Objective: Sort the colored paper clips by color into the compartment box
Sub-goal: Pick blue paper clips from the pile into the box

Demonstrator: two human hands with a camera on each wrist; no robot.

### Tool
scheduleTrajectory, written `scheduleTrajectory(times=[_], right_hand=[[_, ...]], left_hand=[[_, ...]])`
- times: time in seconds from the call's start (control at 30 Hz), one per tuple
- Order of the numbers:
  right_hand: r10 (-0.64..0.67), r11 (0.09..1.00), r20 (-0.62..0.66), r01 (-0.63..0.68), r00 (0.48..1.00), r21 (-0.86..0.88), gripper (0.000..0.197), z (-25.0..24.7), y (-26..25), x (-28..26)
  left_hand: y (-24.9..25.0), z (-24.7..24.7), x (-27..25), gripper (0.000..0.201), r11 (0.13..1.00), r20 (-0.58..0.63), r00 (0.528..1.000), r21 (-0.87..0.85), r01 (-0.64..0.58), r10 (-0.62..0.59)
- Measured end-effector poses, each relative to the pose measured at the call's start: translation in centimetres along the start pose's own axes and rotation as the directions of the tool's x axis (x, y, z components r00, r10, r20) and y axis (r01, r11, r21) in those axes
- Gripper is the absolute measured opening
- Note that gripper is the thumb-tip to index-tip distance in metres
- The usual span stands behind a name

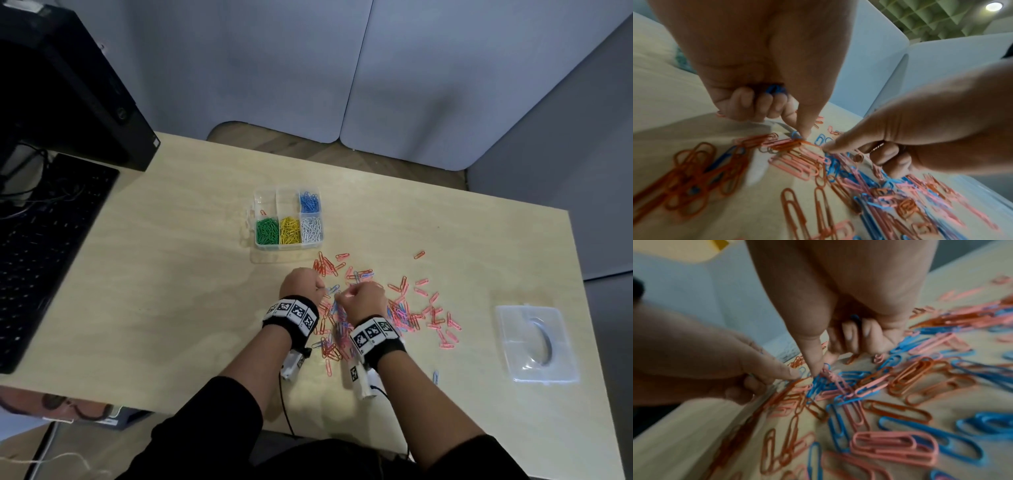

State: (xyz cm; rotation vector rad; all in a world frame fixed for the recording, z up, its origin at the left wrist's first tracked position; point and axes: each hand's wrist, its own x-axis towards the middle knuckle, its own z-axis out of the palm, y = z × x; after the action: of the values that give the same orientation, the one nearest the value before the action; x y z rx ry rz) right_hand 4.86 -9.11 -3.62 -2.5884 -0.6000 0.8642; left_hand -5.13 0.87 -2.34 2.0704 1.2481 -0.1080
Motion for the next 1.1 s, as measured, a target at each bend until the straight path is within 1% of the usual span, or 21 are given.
scheduleTrajectory(times=[0.1, 0.17, 0.23, 0.3, 0.33, 0.4, 0.43, 0.47, 0.53, 0.57, 0.6, 0.63, 0.67, 0.7, 0.73, 0.77, 0.83, 0.87, 0.97, 1.07, 1.1], right_hand=[[0.001, 0.995, 0.033, -0.004, 0.999, 0.101, 0.022, 0.5, 0.3, -0.3], [-0.004, 0.974, 0.037, -0.004, 0.999, 0.226, 0.022, 0.1, 1.0, -0.2], [-0.004, 0.931, 0.048, -0.013, 0.999, 0.365, 0.02, -0.9, 1.7, 0.0], [-0.001, 0.861, 0.091, -0.046, 0.996, 0.506, 0.019, -1.9, 2.6, 0.3], [-0.008, 0.806, 0.121, -0.065, 0.993, 0.589, 0.019, -2.4, 2.9, 0.4], [-0.038, 0.679, 0.178, -0.106, 0.983, 0.726, 0.013, -3.1, 3.3, 0.3], [-0.056, 0.638, 0.202, -0.12, 0.978, 0.761, 0.012, -3.4, 3.4, 0.2], [-0.071, 0.601, 0.226, -0.139, 0.972, 0.787, 0.016, -3.6, 3.6, 0.4], [-0.071, 0.559, 0.272, -0.188, 0.96, 0.807, 0.021, -4.1, 3.9, 0.9], [-0.056, 0.571, 0.279, -0.198, 0.959, 0.796, 0.019, -4.2, 4.0, 1.3], [-0.044, 0.615, 0.26, -0.179, 0.965, 0.768, 0.016, -4.1, 4.0, 1.8], [-0.031, 0.718, 0.211, -0.125, 0.977, 0.685, 0.01, -4.1, 3.8, 2.2], [-0.043, 0.834, 0.149, -0.047, 0.988, 0.549, 0.006, -4.0, 3.6, 2.6], [-0.063, 0.925, 0.093, 0.023, 0.994, 0.379, 0.012, -3.9, 3.2, 2.8], [-0.068, 0.97, 0.042, 0.056, 0.997, 0.237, 0.016, -3.8, 2.8, 2.9], [-0.059, 0.989, -0.001, 0.059, 0.998, 0.139, 0.017, -3.9, 2.3, 2.9], [-0.043, 0.998, -0.068, 0.047, 0.997, 0.045, 0.016, -3.5, 1.5, 3.1], [-0.042, 0.999, -0.078, 0.043, 0.996, 0.012, 0.015, -3.3, 1.2, 3.2], [-0.037, 0.998, -0.062, 0.035, 0.997, -0.043, 0.016, -2.7, 0.8, 3.5], [-0.054, 0.995, -0.032, 0.051, 0.998, -0.085, 0.018, -2.8, 0.7, 3.7], [-0.068, 0.995, -0.018, 0.067, 0.997, -0.068, 0.019, -3.0, 0.7, 3.8]], left_hand=[[0.0, 0.1, 0.0, 0.011, 1.0, 0.058, 0.998, -0.006, 0.024, -0.024], [-0.4, 0.1, 0.2, 0.007, 0.999, 0.077, 0.997, -0.047, 0.017, -0.014], [-0.7, 0.0, 0.4, 0.006, 0.994, 0.088, 0.996, -0.109, 0.013, -0.003], [-0.9, -0.2, 0.4, 0.012, 0.98, 0.095, 0.995, -0.198, 0.01, 0.009], [-0.9, -0.3, 0.4, 0.013, 0.971, 0.099, 0.995, -0.238, 0.017, 0.006], [-0.8, -0.5, 0.4, 0.011, 0.953, 0.109, 0.994, -0.302, 0.034, -0.001], [-0.6, -0.4, 0.4, 0.014, 0.945, 0.117, 0.993, -0.325, 0.04, -0.002], [-0.4, -0.4, 0.5, 0.021, 0.941, 0.133, 0.991, -0.335, 0.051, -0.006], [0.3, -0.1, 0.5, 0.032, 0.937, 0.156, 0.987, -0.341, 0.079, -0.026], [0.6, 0.1, 0.5, 0.032, 0.938, 0.153, 0.987, -0.333, 0.092, -0.042], [1.0, 0.2, 0.5, 0.029, 0.945, 0.144, 0.987, -0.31, 0.107, -0.065], [1.2, 0.4, 0.5, 0.025, 0.955, 0.132, 0.988, -0.274, 0.114, -0.08], [1.6, 0.4, 0.4, 0.023, 0.966, 0.123, 0.988, -0.231, 0.12, -0.093], [1.8, 0.5, 0.2, 0.021, 0.976, 0.122, 0.987, -0.182, 0.122, -0.1], [2.0, 0.5, 0.1, 0.022, 0.984, 0.119, 0.987, -0.134, 0.119, -0.104], [2.1, 0.7, 0.0, 0.025, 0.991, 0.108, 0.99, -0.079, 0.104, -0.095], [2.0, 1.1, -0.1, 0.033, 0.998, 0.069, 0.996, 0.012, 0.064, -0.065], [1.8, 1.3, 0.0, 0.033, 0.998, 0.052, 0.997, 0.036, 0.053, -0.055], [1.5, 1.9, 0.2, 0.025, 0.998, -0.005, 1.0, 0.053, 0.025, -0.025], [1.9, 2.2, 0.4, 0.018, 0.997, 0.003, 1.0, 0.071, 0.011, -0.011], [2.0, 2.3, 0.4, 0.017, 0.996, 0.016, 1.0, 0.088, 0.005, -0.006]])
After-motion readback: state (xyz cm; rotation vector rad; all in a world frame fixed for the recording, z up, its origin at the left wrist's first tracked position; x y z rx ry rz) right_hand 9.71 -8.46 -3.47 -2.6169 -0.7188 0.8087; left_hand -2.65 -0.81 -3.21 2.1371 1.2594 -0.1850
